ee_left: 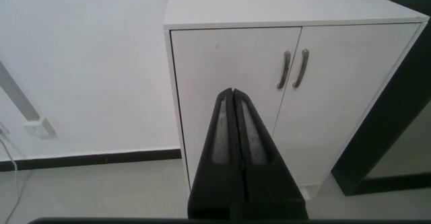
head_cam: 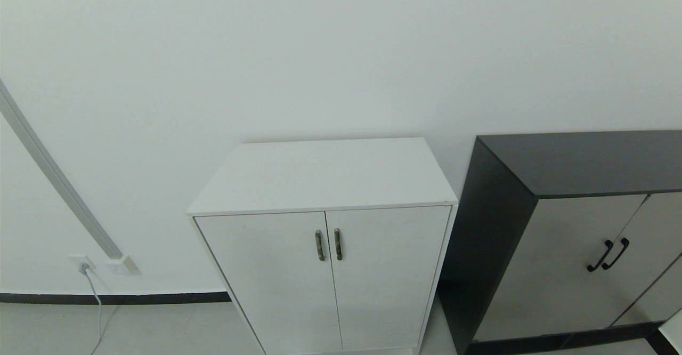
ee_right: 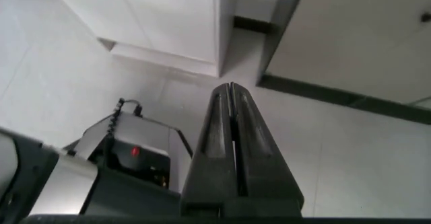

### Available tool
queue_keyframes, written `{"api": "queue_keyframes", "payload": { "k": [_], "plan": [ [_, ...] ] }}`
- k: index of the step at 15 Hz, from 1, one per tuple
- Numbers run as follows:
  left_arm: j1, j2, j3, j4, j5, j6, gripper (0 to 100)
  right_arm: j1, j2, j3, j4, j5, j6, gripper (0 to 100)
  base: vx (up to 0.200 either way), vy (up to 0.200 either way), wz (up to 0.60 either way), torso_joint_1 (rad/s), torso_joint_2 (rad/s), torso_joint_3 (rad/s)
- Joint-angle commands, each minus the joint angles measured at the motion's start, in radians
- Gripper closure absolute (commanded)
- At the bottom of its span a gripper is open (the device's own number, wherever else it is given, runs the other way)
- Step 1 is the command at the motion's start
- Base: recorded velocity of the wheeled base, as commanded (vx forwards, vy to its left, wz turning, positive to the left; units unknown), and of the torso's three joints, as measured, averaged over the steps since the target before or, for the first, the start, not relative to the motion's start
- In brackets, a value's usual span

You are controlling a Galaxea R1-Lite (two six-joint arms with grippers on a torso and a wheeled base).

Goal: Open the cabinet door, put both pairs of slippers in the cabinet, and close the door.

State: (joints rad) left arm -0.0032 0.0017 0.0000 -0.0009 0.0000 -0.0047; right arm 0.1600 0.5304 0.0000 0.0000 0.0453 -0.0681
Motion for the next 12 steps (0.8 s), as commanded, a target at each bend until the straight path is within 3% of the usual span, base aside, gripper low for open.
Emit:
{"api": "queue_keyframes", "payload": {
  "k": [1, 3, 12],
  "plan": [
    [0.000, 0.000, 0.000, -0.001, 0.000, -0.001, 100, -0.111, -0.095, 0.000, 0.000, 0.001, 0.001, 100, 0.000, 0.000, 0.00, 0.000, 0.00, 0.000],
    [0.000, 0.000, 0.000, -0.001, 0.000, -0.001, 100, -0.169, -0.188, 0.000, 0.000, 0.001, 0.004, 100, 0.000, 0.000, 0.00, 0.000, 0.00, 0.000],
    [0.000, 0.000, 0.000, -0.001, 0.003, -0.005, 100, -0.183, -0.477, 0.000, 0.000, 0.002, 0.059, 100, 0.000, 0.000, 0.00, 0.000, 0.00, 0.000]
  ]
}}
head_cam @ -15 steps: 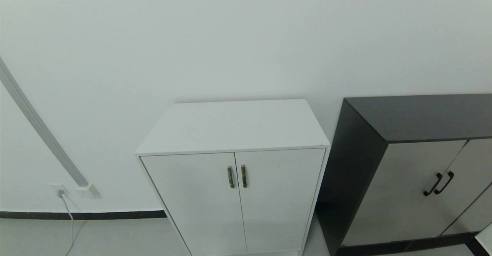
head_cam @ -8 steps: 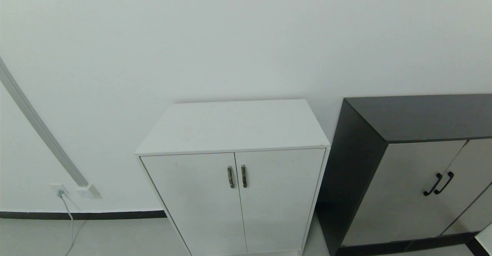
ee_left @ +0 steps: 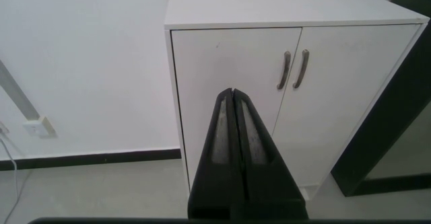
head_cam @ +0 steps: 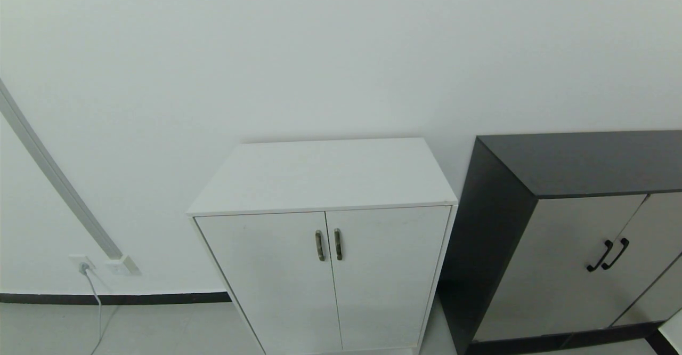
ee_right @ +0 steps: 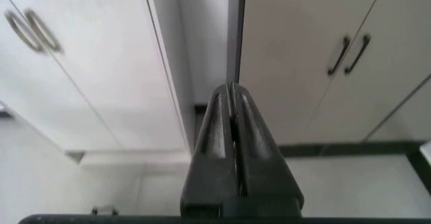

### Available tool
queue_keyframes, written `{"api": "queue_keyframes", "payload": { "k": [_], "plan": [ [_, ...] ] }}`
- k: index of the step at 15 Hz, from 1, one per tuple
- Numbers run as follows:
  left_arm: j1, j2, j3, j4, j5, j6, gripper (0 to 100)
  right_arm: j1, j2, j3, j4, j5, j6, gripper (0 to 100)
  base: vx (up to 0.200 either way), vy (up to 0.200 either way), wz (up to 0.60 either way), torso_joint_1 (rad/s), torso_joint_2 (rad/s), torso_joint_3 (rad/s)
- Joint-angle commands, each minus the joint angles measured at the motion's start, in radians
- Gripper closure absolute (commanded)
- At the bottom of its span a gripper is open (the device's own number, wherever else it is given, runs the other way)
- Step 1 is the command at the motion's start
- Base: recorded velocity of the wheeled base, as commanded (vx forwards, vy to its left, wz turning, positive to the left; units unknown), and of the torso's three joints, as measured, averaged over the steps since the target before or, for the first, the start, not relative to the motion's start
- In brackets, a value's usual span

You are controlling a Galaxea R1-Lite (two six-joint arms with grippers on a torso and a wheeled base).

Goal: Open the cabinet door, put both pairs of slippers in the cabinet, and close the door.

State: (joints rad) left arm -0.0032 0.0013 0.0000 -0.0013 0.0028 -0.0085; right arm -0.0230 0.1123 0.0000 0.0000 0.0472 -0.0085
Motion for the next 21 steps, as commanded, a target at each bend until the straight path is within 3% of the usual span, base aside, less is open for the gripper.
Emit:
{"api": "queue_keyframes", "payload": {
  "k": [1, 7, 9, 21],
  "plan": [
    [0.000, 0.000, 0.000, 0.001, 0.000, 0.001, 100, 0.002, -0.072, 0.000, 0.000, 0.000, -0.001, 100, 0.000, 0.000, 0.00, 0.000, 0.00, 0.000],
    [0.000, 0.000, 0.000, 0.000, 0.000, -0.001, 100, 0.018, -0.112, 0.000, -0.006, -0.027, 0.073, 100, 0.000, 0.000, 0.00, 0.000, 0.00, 0.000],
    [0.000, 0.000, 0.000, 0.000, 0.000, -0.001, 100, 0.018, -0.112, 0.000, -0.012, -0.083, 0.081, 100, 0.000, 0.000, 0.00, 0.000, 0.00, 0.000],
    [0.000, 0.000, 0.000, 0.000, -0.001, 0.004, 100, 0.017, -0.112, 0.000, -0.012, -0.086, 0.079, 100, 0.000, 0.000, 0.00, 0.000, 0.00, 0.000]
  ]
}}
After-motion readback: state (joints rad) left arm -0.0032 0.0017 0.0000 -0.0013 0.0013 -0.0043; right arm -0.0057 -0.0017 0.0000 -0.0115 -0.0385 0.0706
